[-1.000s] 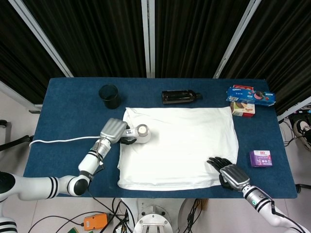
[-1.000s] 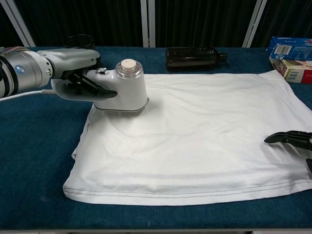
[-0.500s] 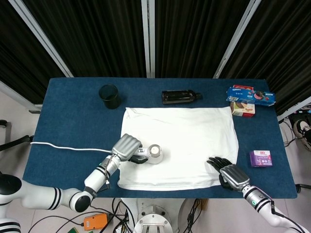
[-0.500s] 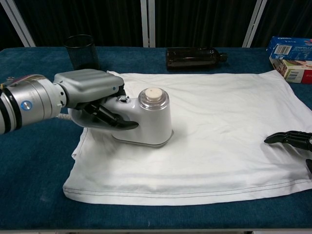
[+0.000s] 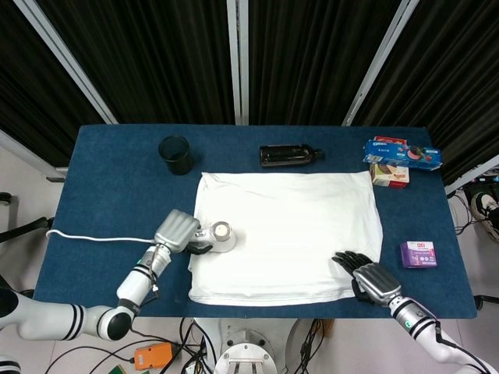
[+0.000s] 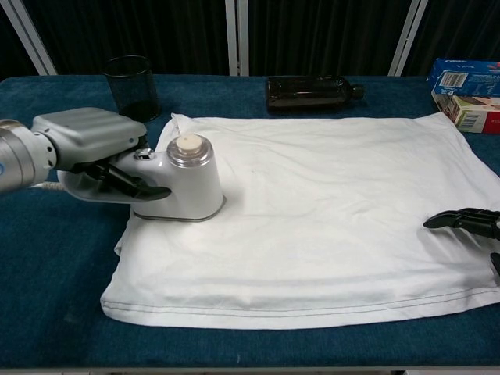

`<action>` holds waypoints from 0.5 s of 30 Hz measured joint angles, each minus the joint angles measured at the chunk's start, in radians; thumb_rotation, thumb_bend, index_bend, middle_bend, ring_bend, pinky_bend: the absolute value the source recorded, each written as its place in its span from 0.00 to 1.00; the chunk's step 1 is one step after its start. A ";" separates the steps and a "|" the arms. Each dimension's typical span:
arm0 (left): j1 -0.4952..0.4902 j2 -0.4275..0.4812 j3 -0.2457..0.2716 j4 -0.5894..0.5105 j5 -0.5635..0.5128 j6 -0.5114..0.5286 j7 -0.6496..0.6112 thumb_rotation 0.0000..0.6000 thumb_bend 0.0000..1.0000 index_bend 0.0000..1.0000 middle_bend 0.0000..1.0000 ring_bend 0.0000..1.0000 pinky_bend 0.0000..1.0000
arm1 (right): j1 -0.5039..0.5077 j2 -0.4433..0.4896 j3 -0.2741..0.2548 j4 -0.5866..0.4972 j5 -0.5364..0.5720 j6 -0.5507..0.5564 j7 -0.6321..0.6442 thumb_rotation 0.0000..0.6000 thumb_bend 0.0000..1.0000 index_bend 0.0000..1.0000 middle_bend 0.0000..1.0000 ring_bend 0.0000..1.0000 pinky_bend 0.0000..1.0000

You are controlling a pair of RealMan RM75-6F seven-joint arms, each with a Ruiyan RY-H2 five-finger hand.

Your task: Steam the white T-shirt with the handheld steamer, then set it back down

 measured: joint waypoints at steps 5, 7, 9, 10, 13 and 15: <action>0.035 0.060 0.013 0.005 -0.011 0.002 -0.028 0.35 0.64 0.76 0.89 0.80 0.71 | -0.002 0.001 0.000 0.005 0.003 0.006 0.005 1.00 1.00 0.06 0.11 0.03 0.16; 0.050 0.081 0.014 0.001 -0.008 0.011 -0.046 0.35 0.64 0.76 0.89 0.80 0.71 | -0.003 0.000 -0.001 0.007 0.001 0.009 0.007 1.00 0.99 0.06 0.11 0.03 0.16; 0.065 0.101 0.011 -0.011 0.005 0.025 -0.071 0.35 0.64 0.76 0.89 0.80 0.71 | -0.003 -0.002 -0.002 0.010 -0.001 0.011 0.009 1.00 0.99 0.06 0.11 0.03 0.16; 0.070 0.106 0.008 -0.019 0.015 0.031 -0.081 0.35 0.64 0.76 0.89 0.80 0.71 | -0.003 -0.003 -0.003 0.010 -0.002 0.011 0.010 1.00 1.00 0.06 0.11 0.03 0.16; 0.083 0.117 -0.004 -0.047 0.056 0.050 -0.111 0.35 0.64 0.76 0.89 0.80 0.71 | -0.003 -0.005 -0.004 0.012 -0.005 0.014 0.011 1.00 1.00 0.06 0.11 0.03 0.16; 0.085 0.113 -0.022 -0.061 0.081 0.055 -0.125 0.35 0.64 0.76 0.89 0.80 0.71 | -0.002 -0.006 -0.005 0.013 -0.007 0.015 0.010 1.00 0.99 0.06 0.11 0.03 0.16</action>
